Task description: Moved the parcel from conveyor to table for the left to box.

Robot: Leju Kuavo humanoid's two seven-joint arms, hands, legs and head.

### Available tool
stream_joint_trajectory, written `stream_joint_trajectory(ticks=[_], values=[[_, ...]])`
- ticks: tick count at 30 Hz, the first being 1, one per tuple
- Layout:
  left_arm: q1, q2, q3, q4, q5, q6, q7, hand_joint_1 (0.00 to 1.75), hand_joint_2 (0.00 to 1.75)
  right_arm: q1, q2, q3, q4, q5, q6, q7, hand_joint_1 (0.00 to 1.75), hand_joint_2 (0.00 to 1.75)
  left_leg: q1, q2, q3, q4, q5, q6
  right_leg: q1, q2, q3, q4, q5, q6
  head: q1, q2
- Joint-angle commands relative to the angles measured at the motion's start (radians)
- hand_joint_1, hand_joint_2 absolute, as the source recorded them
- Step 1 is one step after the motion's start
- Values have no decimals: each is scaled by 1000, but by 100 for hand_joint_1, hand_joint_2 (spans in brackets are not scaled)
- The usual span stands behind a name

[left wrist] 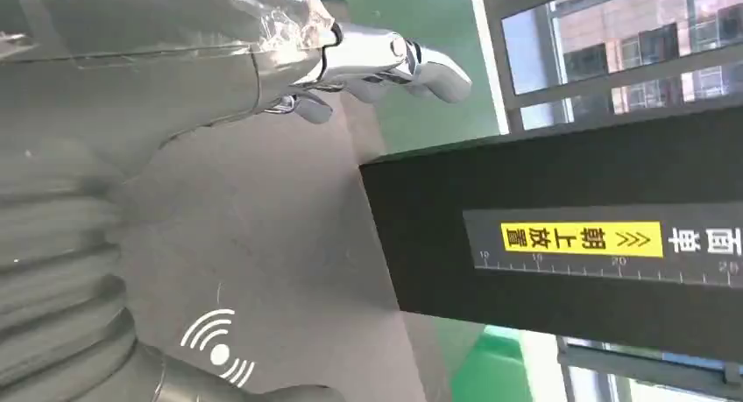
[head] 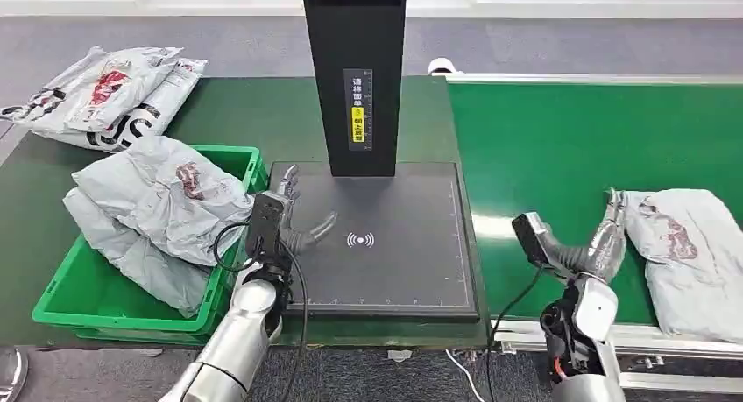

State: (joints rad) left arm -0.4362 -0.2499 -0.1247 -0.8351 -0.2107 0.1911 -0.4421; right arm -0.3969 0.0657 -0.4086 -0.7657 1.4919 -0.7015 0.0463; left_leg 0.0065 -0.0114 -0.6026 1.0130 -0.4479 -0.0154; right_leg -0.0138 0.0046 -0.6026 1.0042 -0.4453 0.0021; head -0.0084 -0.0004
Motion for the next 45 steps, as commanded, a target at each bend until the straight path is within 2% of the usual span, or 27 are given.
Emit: stream_joint_trajectory(ticks=[1,2,6,9,18,21,34,37,45], values=[[-49,34,-15,86,43,-15,-23,0,175,-108,-145,76,406,79,3,264,0,175,0,2,4,-2,0,1,0,1,4,-3,1,0,0,0],[-51,34,-15,87,49,-20,-23,0,175,-120,-150,84,453,76,11,294,0,175,0,2,3,-1,-1,1,1,1,3,-2,1,0,0,0],[-51,32,-14,85,50,-20,-23,0,175,-118,-151,90,456,79,13,301,0,175,0,1,3,-1,0,1,0,0,3,-1,0,0,0,0],[-56,29,-19,82,53,-33,-18,0,175,-114,-167,166,477,79,154,422,0,175,0,2,2,0,-1,1,0,1,2,-1,0,0,0,0],[-21,37,-15,43,56,-26,-12,0,175,-85,-171,204,436,79,167,457,0,175,0,2,3,-1,-1,1,0,1,3,-2,0,0,0,0],[-23,39,-16,40,58,-30,-7,0,175,-78,-175,241,442,79,239,498,0,175,0,1,4,-2,0,1,0,0,4,-2,0,0,0,0],[-53,32,-6,95,79,-25,-8,0,175,-49,-186,272,427,79,238,557,0,175,0,0,3,-1,0,1,0,-1,3,-1,0,0,0,0],[-51,38,-4,102,89,-32,-11,0,175,-58,-193,316,424,79,242,579,0,175,0,2,4,-1,-1,1,0,0,3,-2,0,0,0,0],[-48,39,1,100,94,-32,-8,0,175,-59,-196,323,421,79,235,581,0,175,0,1,2,-1,0,1,0,0,2,-1,0,1,0,0]])
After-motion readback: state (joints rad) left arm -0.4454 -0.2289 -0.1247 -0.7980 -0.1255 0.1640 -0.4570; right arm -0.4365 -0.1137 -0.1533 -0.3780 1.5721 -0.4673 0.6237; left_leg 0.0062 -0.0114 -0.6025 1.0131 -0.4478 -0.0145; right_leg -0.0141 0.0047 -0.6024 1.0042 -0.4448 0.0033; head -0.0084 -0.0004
